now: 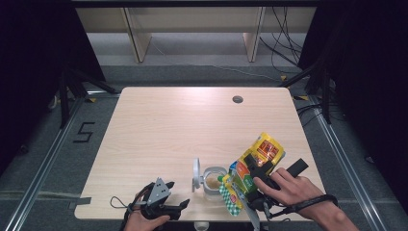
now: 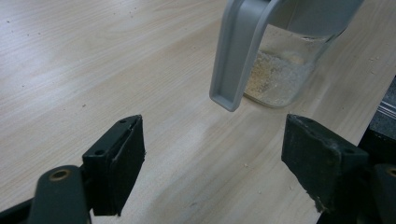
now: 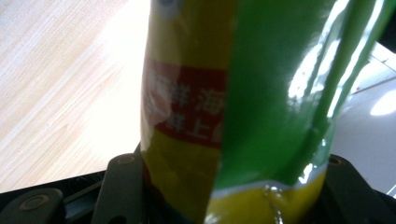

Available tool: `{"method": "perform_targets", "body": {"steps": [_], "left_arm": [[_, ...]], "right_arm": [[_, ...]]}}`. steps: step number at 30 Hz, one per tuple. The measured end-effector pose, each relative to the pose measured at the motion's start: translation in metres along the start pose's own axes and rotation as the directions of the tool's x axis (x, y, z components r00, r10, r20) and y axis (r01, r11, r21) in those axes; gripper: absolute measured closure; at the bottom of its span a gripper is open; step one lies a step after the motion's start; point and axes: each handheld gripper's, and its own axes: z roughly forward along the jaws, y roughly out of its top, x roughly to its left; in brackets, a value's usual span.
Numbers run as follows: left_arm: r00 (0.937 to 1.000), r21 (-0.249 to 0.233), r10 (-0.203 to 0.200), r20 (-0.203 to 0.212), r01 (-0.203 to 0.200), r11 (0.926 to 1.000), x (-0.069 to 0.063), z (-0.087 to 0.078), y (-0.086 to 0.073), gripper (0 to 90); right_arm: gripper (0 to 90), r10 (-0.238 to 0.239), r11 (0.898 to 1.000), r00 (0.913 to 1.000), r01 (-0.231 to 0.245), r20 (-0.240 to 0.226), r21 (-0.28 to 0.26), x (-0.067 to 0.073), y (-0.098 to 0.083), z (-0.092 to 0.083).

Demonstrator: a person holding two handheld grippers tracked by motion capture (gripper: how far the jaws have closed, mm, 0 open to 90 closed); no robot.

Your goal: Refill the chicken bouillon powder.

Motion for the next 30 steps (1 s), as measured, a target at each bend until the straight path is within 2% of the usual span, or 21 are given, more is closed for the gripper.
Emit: {"method": "perform_targets", "body": {"steps": [1, 2, 3, 4, 5, 6, 7, 9, 11, 12, 13, 14, 16, 17, 19, 20, 23, 24, 26, 27, 30], "left_arm": [[0.9999, -0.004, -0.006, 0.012, 0.006, 1.0, 0.0, 0.0, 0.0, 21.2], [1.0, -0.001, 0.0, -0.001, 0.0, 1.0, 0.0, 0.0, 0.0, 21.2], [1.0, 0.009, 0.003, 0.0, -0.003, 1.0, 0.001, 0.0, 0.0, 21.2], [1.0, 0.014, 0.008, 0.002, -0.008, 0.9999, 0.002, 0.0, 0.0, 21.2], [1.0, 0.013, 0.008, 0.001, -0.008, 0.9999, 0.002, 0.0, 0.0, 21.2], [1.0, 0.013, 0.008, 0.001, -0.008, 0.9999, 0.002, 0.0, 0.0, 21.2], [0.9999, 0.014, 0.012, 0.001, -0.012, 0.9998, 0.002, 0.0, 0.0, 21.2], [1.0, 0.0, -0.006, -0.002, 0.006, 1.0, 0.0, 0.0, 0.0, 21.2], [1.0, 0.007, 0.003, -0.001, -0.003, 1.0, 0.001, 0.0, 0.0, 21.2], [0.9997, -0.008, -0.019, 0.014, 0.019, 0.9998, 0.0, 0.001, 0.0, 21.2], [1.0, -0.001, -0.007, 0.004, 0.007, 1.0, 0.0, 0.0, 0.0, 21.2], [0.9998, -0.006, -0.013, 0.012, 0.014, 0.9999, 0.0, 0.001, 0.0, 21.2], [0.9999, -0.006, -0.012, 0.012, 0.012, 0.9999, 0.0, 0.0, 0.0, 21.2], [0.9995, 0.012, 0.031, -0.001, -0.031, 0.9995, 0.003, -0.001, 0.0, 21.2], [0.9998, 0.005, 0.022, 0.002, -0.022, 0.9997, 0.003, 0.0, 0.0, 21.2], [1.0, 0.007, 0.002, 0.006, -0.003, 1.0, 0.002, 0.0, 0.0, 21.2], [0.9999, 0.014, 0.015, -0.003, -0.015, 0.9998, 0.002, 0.0, 0.0, 21.2], [0.9997, -0.008, -0.021, 0.014, 0.022, 0.9997, 0.0, 0.001, 0.0, 21.1], [1.0, 0.007, 0.007, 0.006, -0.007, 1.0, 0.001, 0.001, 0.0, 21.2], [1.0, 0.006, 0.0, 0.008, 0.0, 1.0, 0.001, 0.001, 0.0, 21.2], [0.9999, -0.007, -0.011, 0.01, 0.011, 0.9999, 0.0, 0.001, 0.0, 21.2]], "right_arm": [[50.7, 0.023, 1.0, 0.9997, -0.023, -0.003, 0.011, 0.001, 0.0, -0.001], [50.7, -0.001, 1.0, 1.0, 0.001, 0.0, 0.017, 0.0, 0.0, -0.001], [50.7, 0.001, 1.0, 1.0, -0.001, -0.001, 0.018, 0.0, 0.0, -0.001], [50.7, -0.034, 0.999, 0.9994, 0.034, -0.008, 0.008, -0.002, -0.001, 0.0], [50.7, 0.011, 1.0, 0.9998, -0.01, -0.014, 0.014, 0.001, 0.0, -0.001], [50.7, 0.007, 1.0, 0.9999, -0.007, -0.014, 0.009, 0.001, 0.0, -0.001], [50.7, -0.027, 1.0, 0.9996, 0.027, -0.001, 0.0, -0.001, 0.0, -0.001], [50.7, -0.025, 1.0, 0.9997, 0.025, -0.004, -0.003, -0.002, 0.001, -0.001], [50.7, 0.004, 1.0, 1.0, -0.004, -0.004, 0.011, -0.001, 0.002, -0.001], [50.7, 0.006, 1.0, 1.0, -0.006, 0.002, 0.001, -0.001, 0.002, 0.0], [50.7, -0.022, 1.0, 0.9997, 0.022, 0.007, -0.009, -0.003, 0.001, 0.002], [50.7, 0.01, 1.0, 1.0, -0.01, -0.001, 0.004, -0.002, 0.001, 0.002], [50.7, 0.005, 1.0, 1.0, -0.005, -0.001, 0.01, -0.002, 0.0, 0.005], [50.8, 0.009, 1.0, 1.0, -0.009, -0.005, 0.01, -0.001, -0.002, 0.006], [50.8, 0.021, 1.0, 0.9996, -0.02, -0.02, 0.013, 0.001, -0.004, 0.007], [50.8, 0.024, 1.0, 0.9997, -0.024, -0.009, 0.013, 0.001, -0.004, 0.006], [50.8, 0.022, 1.0, 0.9997, -0.022, -0.006, 0.014, 0.002, -0.003, 0.002], [50.8, 0.022, 1.0, 0.9997, -0.022, -0.005, 0.011, 0.002, -0.002, 0.0], [50.8, -0.014, 1.0, 0.9999, 0.014, -0.003, -0.006, 0.0, -0.001, -0.002], [50.9, 0.014, 1.0, 0.9999, -0.014, -0.002, 0.002, 0.002, 0.0, -0.003], [50.8, 0.013, 1.0, 0.9999, -0.013, -0.008, -0.004, -0.001, 0.001, -0.002]]}}
